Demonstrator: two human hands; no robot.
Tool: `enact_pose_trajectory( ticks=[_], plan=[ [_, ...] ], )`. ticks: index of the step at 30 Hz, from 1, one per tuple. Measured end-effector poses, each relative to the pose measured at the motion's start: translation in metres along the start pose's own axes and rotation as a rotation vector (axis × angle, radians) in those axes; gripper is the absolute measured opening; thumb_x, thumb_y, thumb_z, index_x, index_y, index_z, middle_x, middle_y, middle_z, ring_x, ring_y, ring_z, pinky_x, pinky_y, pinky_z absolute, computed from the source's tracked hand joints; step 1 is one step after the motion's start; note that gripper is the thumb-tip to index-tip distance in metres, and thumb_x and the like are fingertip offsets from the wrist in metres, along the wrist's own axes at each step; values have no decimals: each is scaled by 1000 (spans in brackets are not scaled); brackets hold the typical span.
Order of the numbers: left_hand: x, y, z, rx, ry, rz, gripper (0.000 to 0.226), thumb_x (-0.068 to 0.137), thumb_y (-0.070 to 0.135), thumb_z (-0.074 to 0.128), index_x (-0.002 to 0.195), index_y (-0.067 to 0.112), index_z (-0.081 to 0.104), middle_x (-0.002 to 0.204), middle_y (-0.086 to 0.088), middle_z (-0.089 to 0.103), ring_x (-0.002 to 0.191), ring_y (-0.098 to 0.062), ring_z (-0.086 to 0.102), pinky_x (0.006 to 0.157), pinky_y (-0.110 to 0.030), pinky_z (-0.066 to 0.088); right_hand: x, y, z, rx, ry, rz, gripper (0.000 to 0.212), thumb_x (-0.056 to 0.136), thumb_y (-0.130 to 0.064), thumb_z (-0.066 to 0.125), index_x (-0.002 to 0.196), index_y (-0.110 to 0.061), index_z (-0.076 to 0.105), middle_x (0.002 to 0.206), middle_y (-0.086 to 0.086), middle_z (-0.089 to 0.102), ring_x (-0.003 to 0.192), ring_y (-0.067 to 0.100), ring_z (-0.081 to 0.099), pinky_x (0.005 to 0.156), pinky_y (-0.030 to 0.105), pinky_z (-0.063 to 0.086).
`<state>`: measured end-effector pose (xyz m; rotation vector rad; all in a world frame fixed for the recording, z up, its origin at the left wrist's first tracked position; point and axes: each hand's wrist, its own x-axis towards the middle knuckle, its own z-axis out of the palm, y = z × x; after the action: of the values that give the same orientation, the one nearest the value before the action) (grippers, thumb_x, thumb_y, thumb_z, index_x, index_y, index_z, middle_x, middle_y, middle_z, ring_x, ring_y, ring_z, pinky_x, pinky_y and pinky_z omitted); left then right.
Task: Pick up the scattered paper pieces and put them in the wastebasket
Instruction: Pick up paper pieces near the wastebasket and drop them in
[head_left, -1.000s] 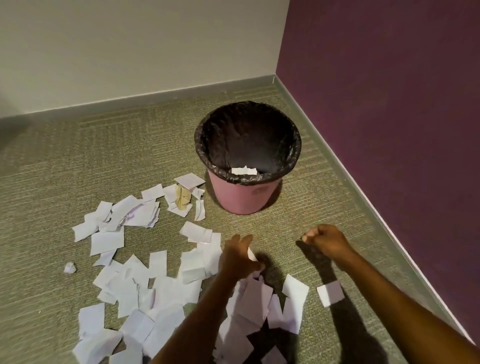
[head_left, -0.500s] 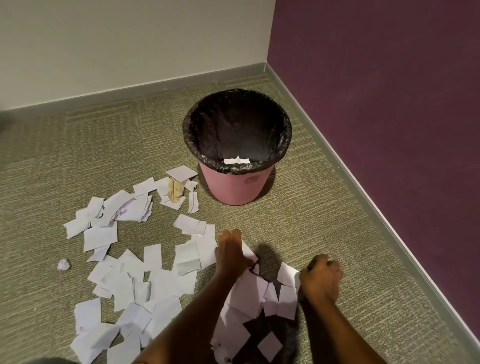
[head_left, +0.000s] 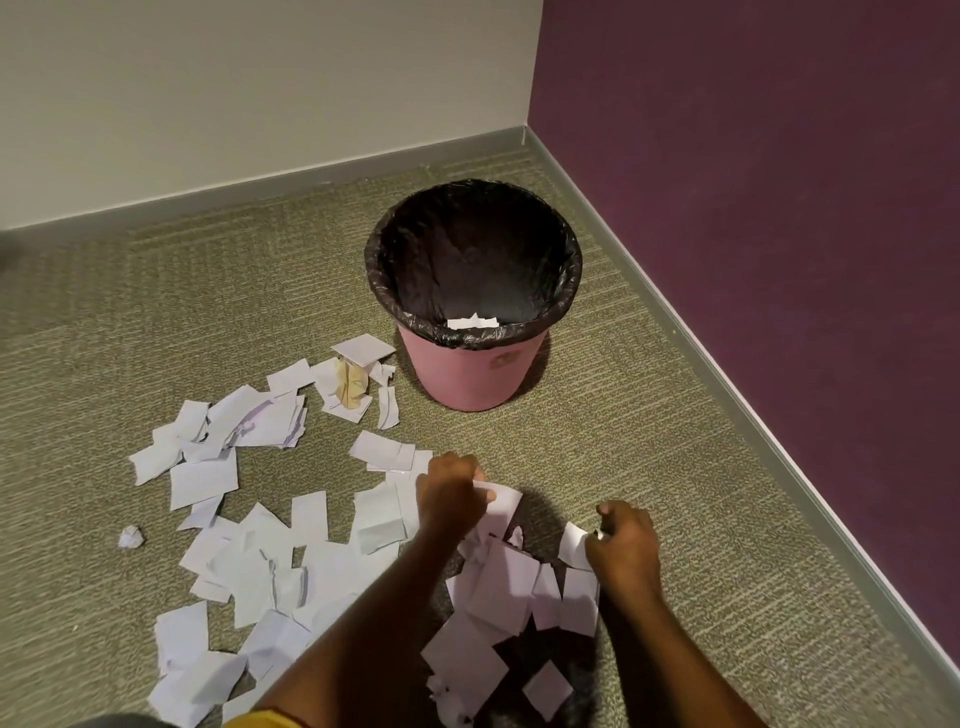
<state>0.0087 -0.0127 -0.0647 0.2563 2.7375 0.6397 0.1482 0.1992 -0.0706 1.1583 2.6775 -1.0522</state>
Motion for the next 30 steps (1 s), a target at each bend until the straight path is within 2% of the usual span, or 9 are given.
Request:
enact_pose_trajectory(
  ticks=[3, 6, 10, 15, 19, 21, 23, 26, 30],
  plan=[
    [10, 6, -15, -213, -116, -74, 25, 82, 33, 79, 91, 22, 59, 97, -2, 72, 100, -30, 64, 82, -38, 49, -8, -3, 5, -29, -38, -19, 47, 76, 2, 74, 120, -14, 69, 111, 6, 56, 104, 30, 57, 84, 39, 50],
    [17, 11, -25, -314, -170, -93, 28, 75, 42, 73, 86, 27, 52, 89, -3, 74, 91, -29, 68, 81, -38, 54, -17, -10, 9, -30, -100, -27, 60, 74, -3, 81, 130, -16, 63, 124, 6, 53, 116, 31, 53, 91, 41, 48],
    [18, 11, -30, -356, -185, -42, 30, 75, 40, 73, 98, 22, 65, 95, 0, 70, 94, -26, 65, 79, -31, 46, -26, -11, 15, -96, -120, -79, 75, 69, 0, 78, 139, -15, 57, 133, 9, 51, 124, 33, 48, 91, 42, 49],
    [16, 1, -29, -286, -353, 34, 30, 79, 30, 86, 102, 16, 74, 103, -2, 75, 98, -23, 67, 84, -33, 52, -28, -10, 15, -152, -138, -104, 65, 71, 3, 78, 133, -9, 64, 126, 14, 56, 122, 36, 48, 87, 42, 46],
    [2, -9, -22, -124, -368, 137, 37, 71, 29, 95, 99, 13, 77, 105, -6, 78, 98, -25, 70, 83, -32, 55, -23, -9, 13, -138, -155, -92, 44, 66, -3, 80, 106, -17, 68, 106, 3, 58, 107, 31, 51, 79, 40, 43],
    [-3, -12, -20, -92, -332, 159, 40, 66, 33, 97, 96, 14, 78, 104, -6, 78, 94, -24, 72, 78, -29, 55, -20, -6, 16, -138, -132, -141, 23, 68, -9, 72, 84, -21, 61, 90, 0, 57, 92, 32, 53, 75, 42, 42],
    [-8, -14, -18, -85, -314, 160, 40, 62, 33, 98, 93, 15, 79, 108, -9, 74, 93, -24, 72, 77, -30, 57, -17, -6, 16, -118, -119, -171, 13, 68, -14, 61, 73, -23, 53, 80, -2, 55, 81, 32, 54, 71, 45, 43],
    [-14, -14, -15, -50, -324, 156, 44, 62, 32, 96, 97, 14, 78, 116, -11, 63, 99, -28, 70, 80, -29, 55, -18, -19, 7, -46, -154, -105, 21, 65, -9, 70, 70, -19, 53, 74, -3, 60, 71, 25, 57, 63, 46, 48],
    [-13, -17, -14, -65, -329, 147, 35, 65, 23, 95, 92, 9, 79, 109, -11, 72, 104, -26, 68, 80, -27, 48, -16, -29, 2, -32, -167, -20, 32, 66, -10, 82, 78, -23, 55, 71, -7, 67, 65, 17, 63, 59, 39, 53]
  ],
)
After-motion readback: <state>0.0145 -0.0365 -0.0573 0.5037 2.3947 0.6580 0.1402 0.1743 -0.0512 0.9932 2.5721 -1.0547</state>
